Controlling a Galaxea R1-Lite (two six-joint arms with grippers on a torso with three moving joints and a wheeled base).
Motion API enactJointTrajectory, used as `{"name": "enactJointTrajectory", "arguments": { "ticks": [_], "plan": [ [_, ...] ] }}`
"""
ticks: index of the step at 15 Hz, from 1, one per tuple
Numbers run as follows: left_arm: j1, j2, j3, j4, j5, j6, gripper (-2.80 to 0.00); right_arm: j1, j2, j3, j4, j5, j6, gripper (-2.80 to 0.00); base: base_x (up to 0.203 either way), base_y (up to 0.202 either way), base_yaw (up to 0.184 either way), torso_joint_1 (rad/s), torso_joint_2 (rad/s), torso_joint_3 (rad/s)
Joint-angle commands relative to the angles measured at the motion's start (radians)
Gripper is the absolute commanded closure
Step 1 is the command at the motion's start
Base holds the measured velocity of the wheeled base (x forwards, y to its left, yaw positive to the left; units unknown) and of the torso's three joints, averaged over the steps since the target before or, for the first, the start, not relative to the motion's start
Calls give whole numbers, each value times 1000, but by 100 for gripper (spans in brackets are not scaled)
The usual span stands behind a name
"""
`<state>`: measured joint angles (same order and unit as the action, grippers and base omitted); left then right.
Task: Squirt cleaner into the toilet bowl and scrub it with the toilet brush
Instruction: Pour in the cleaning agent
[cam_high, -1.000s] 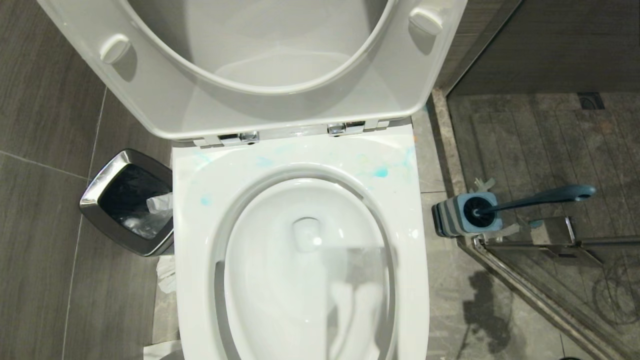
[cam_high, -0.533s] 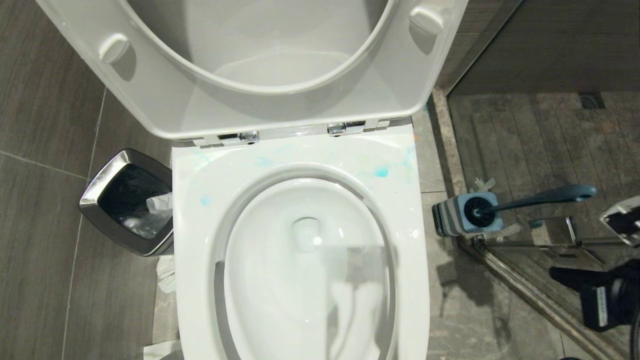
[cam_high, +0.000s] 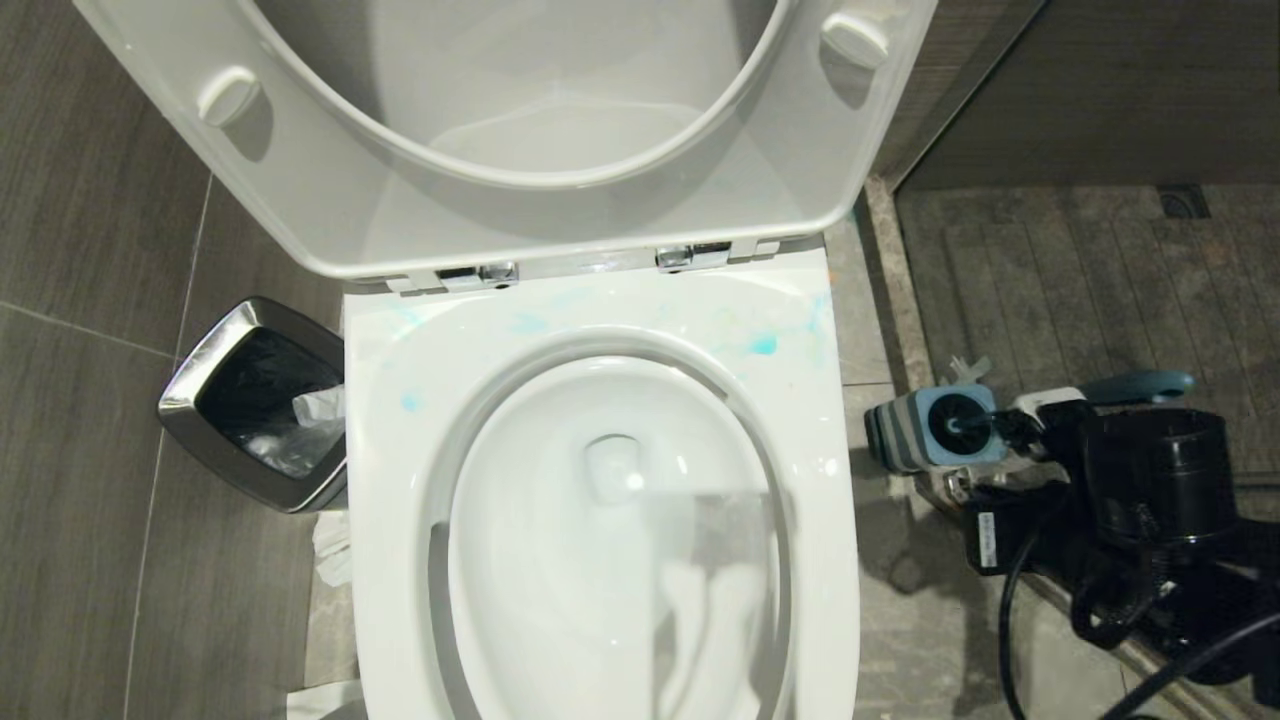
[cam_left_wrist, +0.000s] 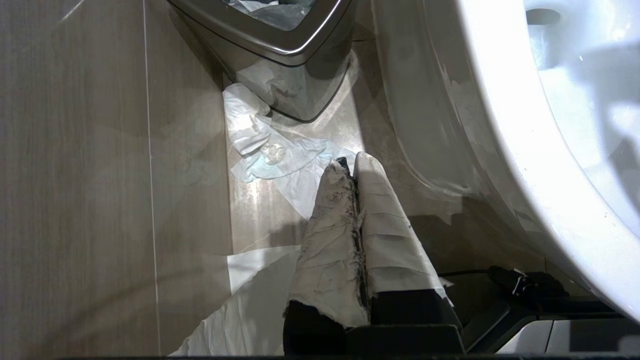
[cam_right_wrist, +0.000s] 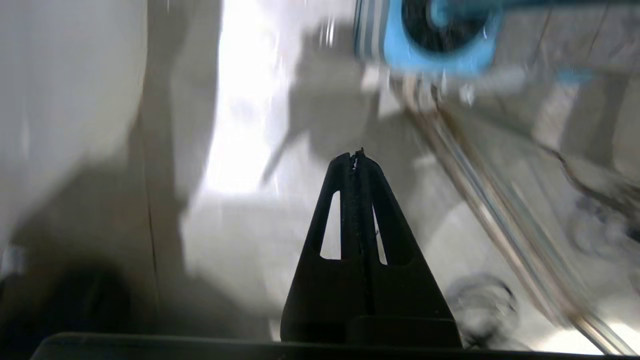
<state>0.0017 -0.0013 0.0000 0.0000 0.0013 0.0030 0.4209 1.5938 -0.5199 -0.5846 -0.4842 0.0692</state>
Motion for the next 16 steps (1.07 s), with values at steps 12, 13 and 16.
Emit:
{"name": "enactJointTrajectory", "arguments": {
  "ticks": [12, 13, 16],
  "plan": [
    [0, 1, 0, 0, 0, 0, 0, -20, 369, 163, -785, 42, 14, -280, 0, 0, 0, 0, 0, 0],
    [0, 1, 0, 0, 0, 0, 0, -20, 390, 153, -792, 42, 14, -280, 0, 0, 0, 0, 0, 0],
    [0, 1, 1, 0, 1, 0, 0, -42, 465, 67, -803, 46, 19, -280, 0, 0, 0, 0, 0, 0]
  ]
}}
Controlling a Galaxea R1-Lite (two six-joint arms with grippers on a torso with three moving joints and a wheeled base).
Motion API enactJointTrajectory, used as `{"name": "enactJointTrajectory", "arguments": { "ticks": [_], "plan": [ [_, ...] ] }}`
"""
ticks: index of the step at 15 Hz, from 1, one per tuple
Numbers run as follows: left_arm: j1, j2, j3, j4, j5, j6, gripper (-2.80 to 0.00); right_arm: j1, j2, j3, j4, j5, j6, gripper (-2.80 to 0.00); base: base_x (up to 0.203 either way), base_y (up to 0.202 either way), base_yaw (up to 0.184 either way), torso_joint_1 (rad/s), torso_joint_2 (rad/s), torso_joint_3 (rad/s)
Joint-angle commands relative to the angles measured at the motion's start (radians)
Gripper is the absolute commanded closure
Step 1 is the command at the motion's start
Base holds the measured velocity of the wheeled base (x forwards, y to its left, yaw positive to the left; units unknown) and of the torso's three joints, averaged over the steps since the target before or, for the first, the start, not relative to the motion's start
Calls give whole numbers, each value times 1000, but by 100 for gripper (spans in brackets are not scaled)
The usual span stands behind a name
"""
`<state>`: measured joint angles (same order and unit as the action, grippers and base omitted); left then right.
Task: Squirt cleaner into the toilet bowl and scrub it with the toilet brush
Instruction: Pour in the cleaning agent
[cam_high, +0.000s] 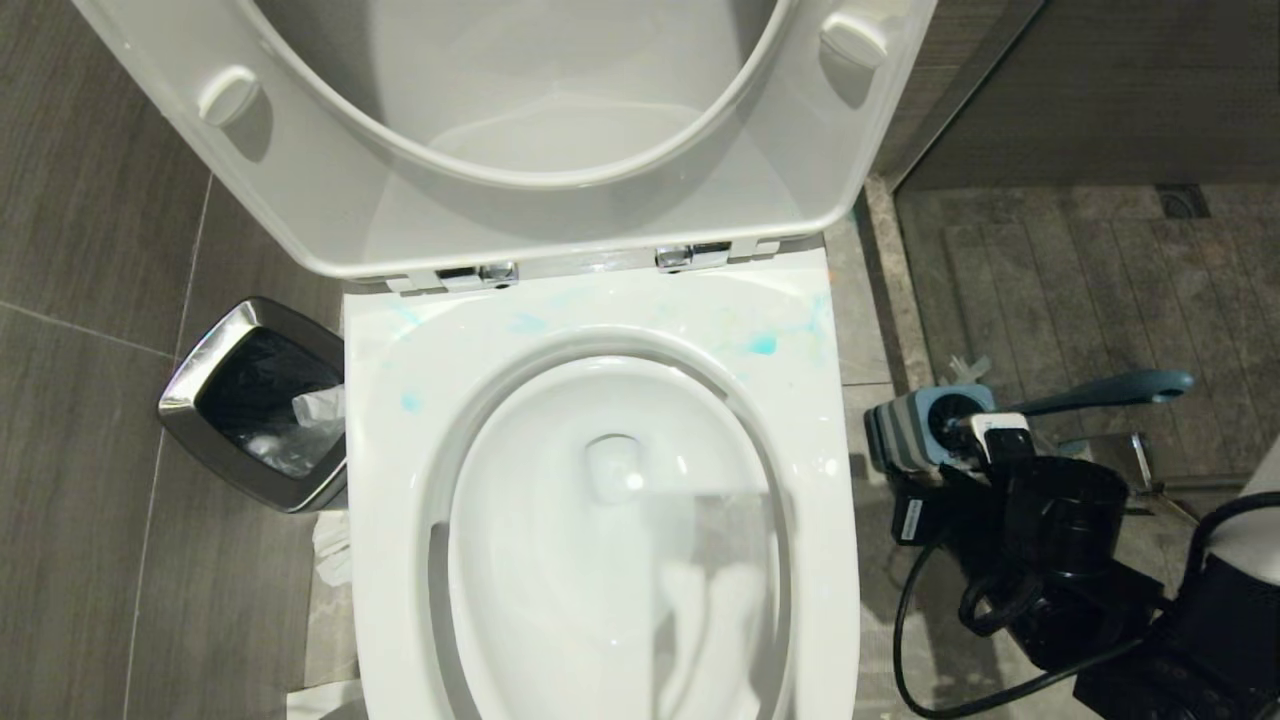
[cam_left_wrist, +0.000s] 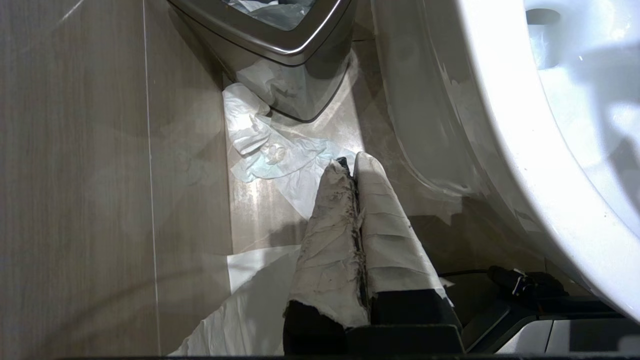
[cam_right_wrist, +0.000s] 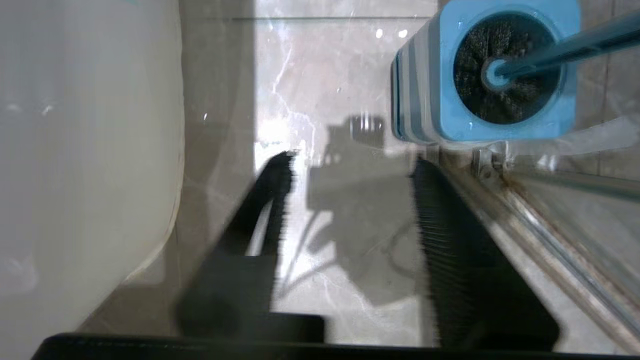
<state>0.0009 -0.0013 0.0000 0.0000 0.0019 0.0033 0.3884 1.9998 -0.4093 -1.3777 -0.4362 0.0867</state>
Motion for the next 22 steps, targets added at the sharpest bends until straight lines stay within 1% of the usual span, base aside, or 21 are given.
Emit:
{"name": "enactJointTrajectory", "arguments": {
  "ticks": [1, 3, 5, 8, 14, 18, 20, 22],
  "plan": [
    [1, 1, 0, 0, 0, 0, 0, -13, 88, -83, -12, -1, 3, -280, 0, 0, 0, 0, 0, 0],
    [2, 1, 0, 0, 0, 0, 0, -17, 146, -176, -13, 8, 8, -280, 0, 0, 0, 0, 0, 0],
    [1, 1, 0, 0, 0, 0, 0, -30, 220, -288, -14, 49, 3, -280, 0, 0, 0, 0, 0, 0],
    [1, 1, 0, 0, 0, 0, 0, -37, 327, -445, -14, 70, -14, -280, 0, 0, 0, 0, 0, 0],
    [1, 1, 0, 0, 0, 0, 0, -50, 484, -742, -7, 122, -123, -280, 0, 0, 0, 0, 0, 0],
    [1, 1, 0, 0, 1, 0, 0, -51, 559, -931, -7, 160, -163, -280, 0, 0, 0, 0, 0, 0],
    [1, 1, 0, 0, 0, 0, 0, -51, 597, -1000, -12, 164, -211, -280, 0, 0, 0, 0, 0, 0],
    [1, 1, 1, 0, 0, 0, 0, -51, 624, -1043, -6, 165, -234, -280, 0, 0, 0, 0, 0, 0]
  ]
}}
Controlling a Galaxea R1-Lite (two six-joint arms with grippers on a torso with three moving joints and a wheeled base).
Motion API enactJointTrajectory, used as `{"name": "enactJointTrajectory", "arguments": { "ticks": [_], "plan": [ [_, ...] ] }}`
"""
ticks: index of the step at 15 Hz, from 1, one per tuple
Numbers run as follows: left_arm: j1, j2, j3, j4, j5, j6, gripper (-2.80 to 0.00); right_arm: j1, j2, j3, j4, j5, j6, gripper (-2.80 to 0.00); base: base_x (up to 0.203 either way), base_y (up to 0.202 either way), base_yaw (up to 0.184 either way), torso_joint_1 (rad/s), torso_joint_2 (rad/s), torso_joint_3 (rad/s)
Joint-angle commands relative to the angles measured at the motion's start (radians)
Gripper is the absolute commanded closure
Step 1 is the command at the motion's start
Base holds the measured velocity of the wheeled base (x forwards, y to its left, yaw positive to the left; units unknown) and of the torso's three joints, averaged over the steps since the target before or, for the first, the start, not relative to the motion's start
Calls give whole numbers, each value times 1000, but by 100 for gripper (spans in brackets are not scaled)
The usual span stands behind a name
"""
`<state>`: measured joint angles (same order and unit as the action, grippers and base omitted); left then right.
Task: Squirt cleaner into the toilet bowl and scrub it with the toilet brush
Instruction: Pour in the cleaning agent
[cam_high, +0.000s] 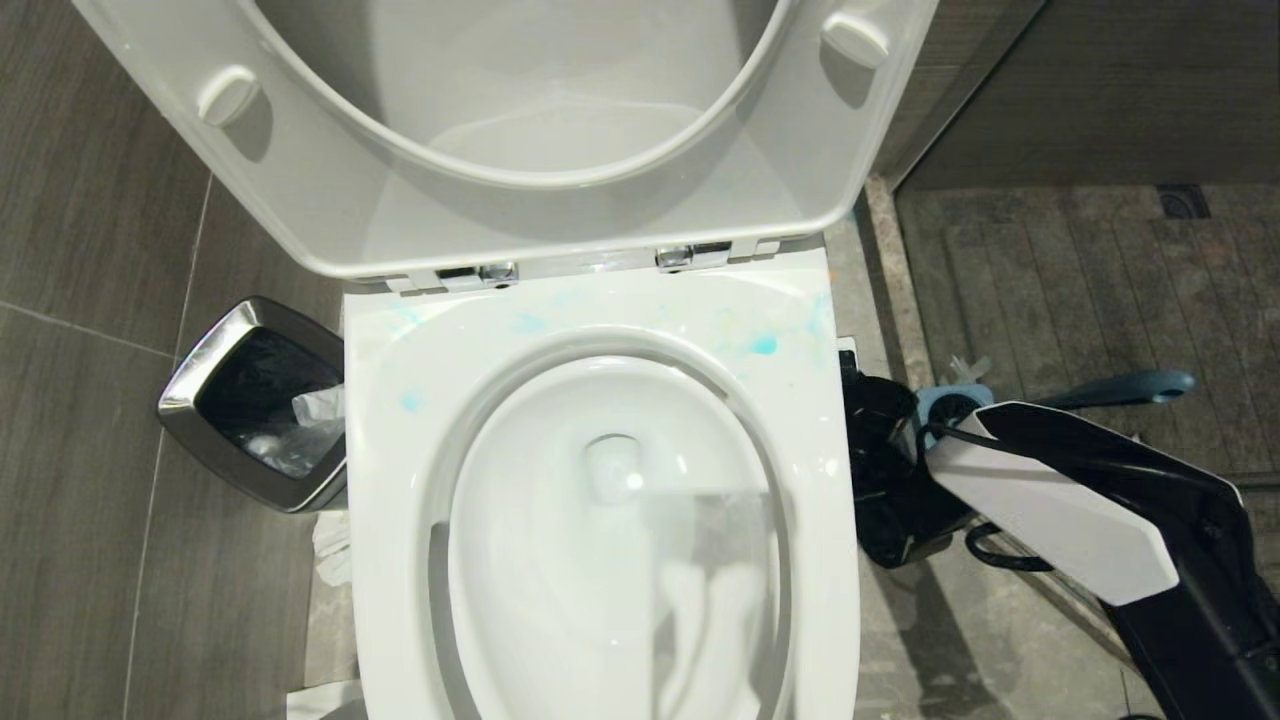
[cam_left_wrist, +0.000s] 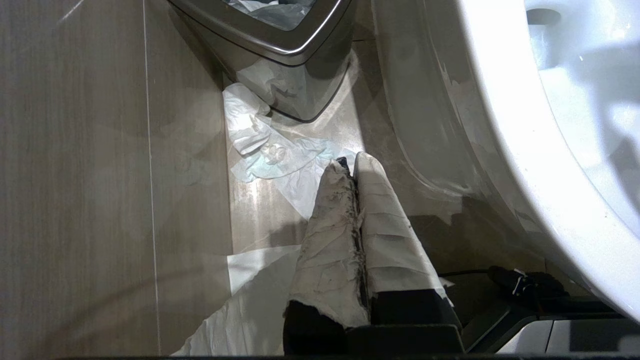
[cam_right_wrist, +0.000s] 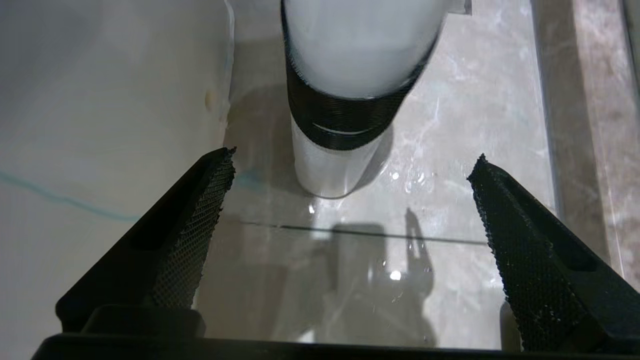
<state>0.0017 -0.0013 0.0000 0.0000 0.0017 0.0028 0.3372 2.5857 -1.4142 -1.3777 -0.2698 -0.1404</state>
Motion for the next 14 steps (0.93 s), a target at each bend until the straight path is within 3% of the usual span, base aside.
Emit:
{"name": "enactJointTrajectory", "arguments": {
  "ticks": [1, 9, 14],
  "plan": [
    [1, 1, 0, 0, 0, 0, 0, 0, 50, -68, -5, -2, -10, -280, 0, 0, 0, 0, 0, 0],
    [0, 1, 0, 0, 1, 0, 0, -24, 143, -318, -5, 1, -137, -280, 0, 0, 0, 0, 0, 0],
    [0, 1, 0, 0, 1, 0, 0, -24, 194, -389, 6, 28, -148, -280, 0, 0, 0, 0, 0, 0]
  ]
}}
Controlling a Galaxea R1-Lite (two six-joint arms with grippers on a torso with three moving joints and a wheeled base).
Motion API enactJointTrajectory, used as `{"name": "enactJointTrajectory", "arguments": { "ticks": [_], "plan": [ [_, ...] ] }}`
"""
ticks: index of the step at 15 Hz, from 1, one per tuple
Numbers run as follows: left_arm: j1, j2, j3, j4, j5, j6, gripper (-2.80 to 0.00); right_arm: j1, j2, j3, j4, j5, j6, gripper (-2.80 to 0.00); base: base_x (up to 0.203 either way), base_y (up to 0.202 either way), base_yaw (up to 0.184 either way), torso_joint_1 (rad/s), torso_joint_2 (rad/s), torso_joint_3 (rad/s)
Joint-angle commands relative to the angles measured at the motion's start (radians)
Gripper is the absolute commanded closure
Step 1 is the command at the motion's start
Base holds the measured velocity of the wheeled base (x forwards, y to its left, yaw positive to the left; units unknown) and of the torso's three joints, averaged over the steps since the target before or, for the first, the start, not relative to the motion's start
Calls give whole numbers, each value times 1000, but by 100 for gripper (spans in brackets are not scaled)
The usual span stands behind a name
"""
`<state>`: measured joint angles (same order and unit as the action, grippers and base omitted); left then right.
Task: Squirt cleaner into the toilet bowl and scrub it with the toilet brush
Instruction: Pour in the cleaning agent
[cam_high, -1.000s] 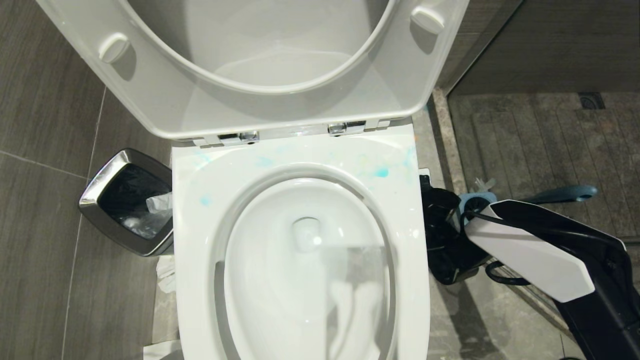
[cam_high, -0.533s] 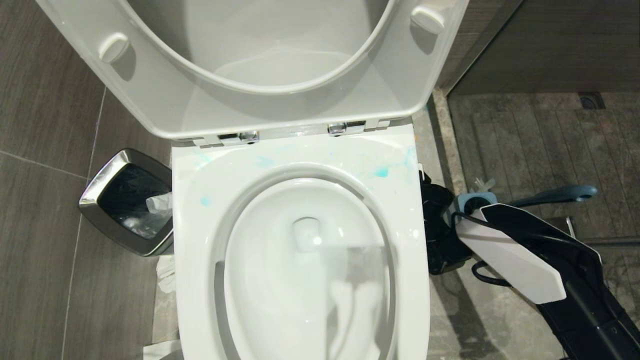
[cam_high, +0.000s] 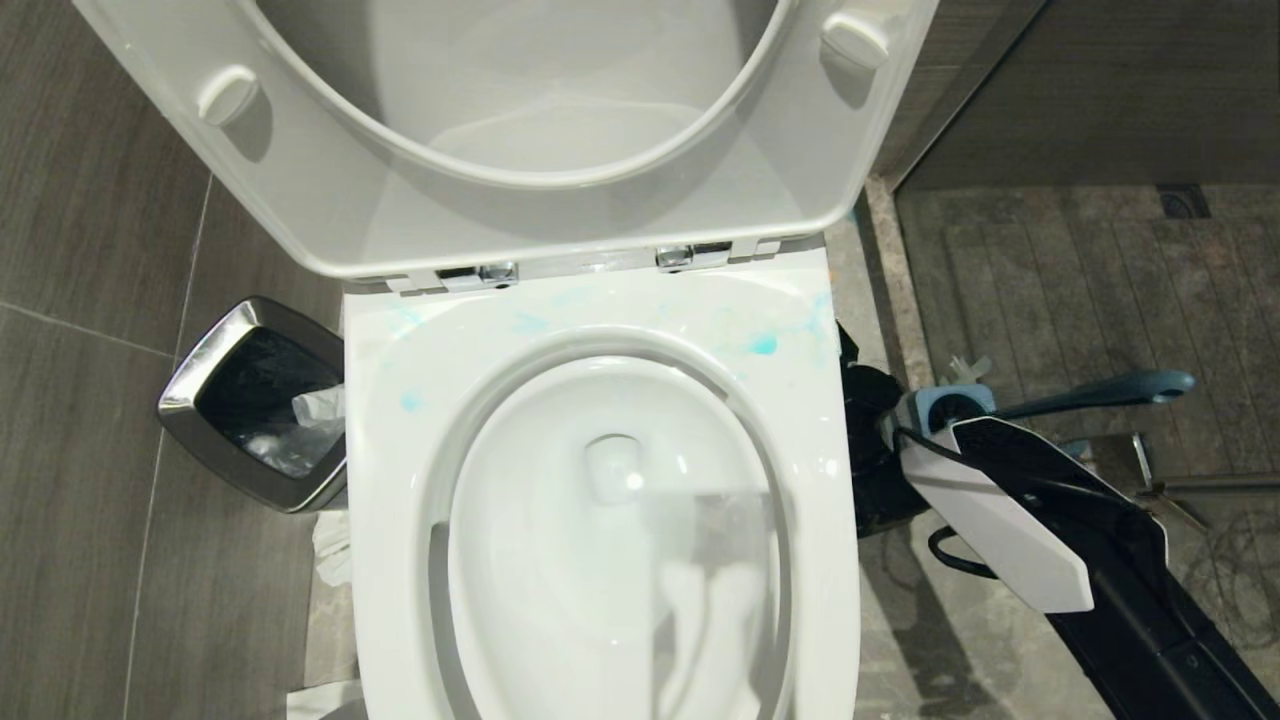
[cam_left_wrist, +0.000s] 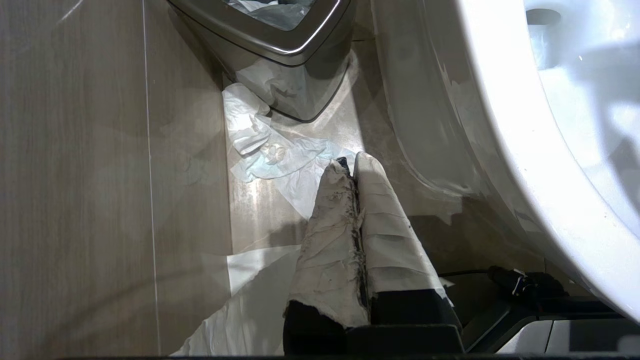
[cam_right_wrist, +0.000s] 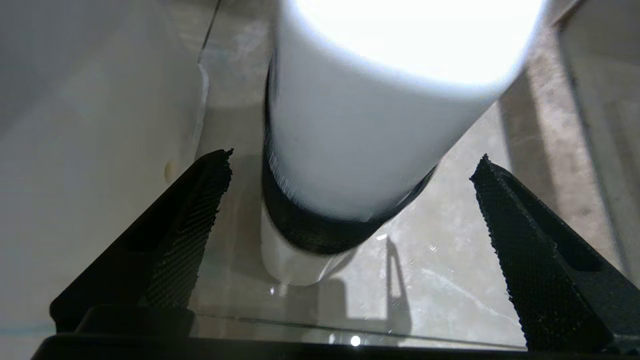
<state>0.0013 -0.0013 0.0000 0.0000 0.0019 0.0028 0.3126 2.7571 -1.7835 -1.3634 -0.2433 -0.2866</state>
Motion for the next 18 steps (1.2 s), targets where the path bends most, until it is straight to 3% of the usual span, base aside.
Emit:
{"name": "enactJointTrajectory", "arguments": {
  "ticks": [1, 7, 9, 18],
  "plan": [
    [0, 1, 0, 0, 0, 0, 0, 0, 32, -39, -7, 4, -2, -280, 0, 0, 0, 0, 0, 0],
    [0, 1, 0, 0, 0, 0, 0, -13, 86, -192, 9, 26, -32, -280, 0, 0, 0, 0, 0, 0],
    [0, 1, 0, 0, 1, 0, 0, -27, 91, -198, 6, 74, -60, -280, 0, 0, 0, 0, 0, 0],
    [0, 1, 0, 0, 0, 0, 0, -29, 111, -201, -6, 81, -63, -280, 0, 0, 0, 0, 0, 0]
  ]
}}
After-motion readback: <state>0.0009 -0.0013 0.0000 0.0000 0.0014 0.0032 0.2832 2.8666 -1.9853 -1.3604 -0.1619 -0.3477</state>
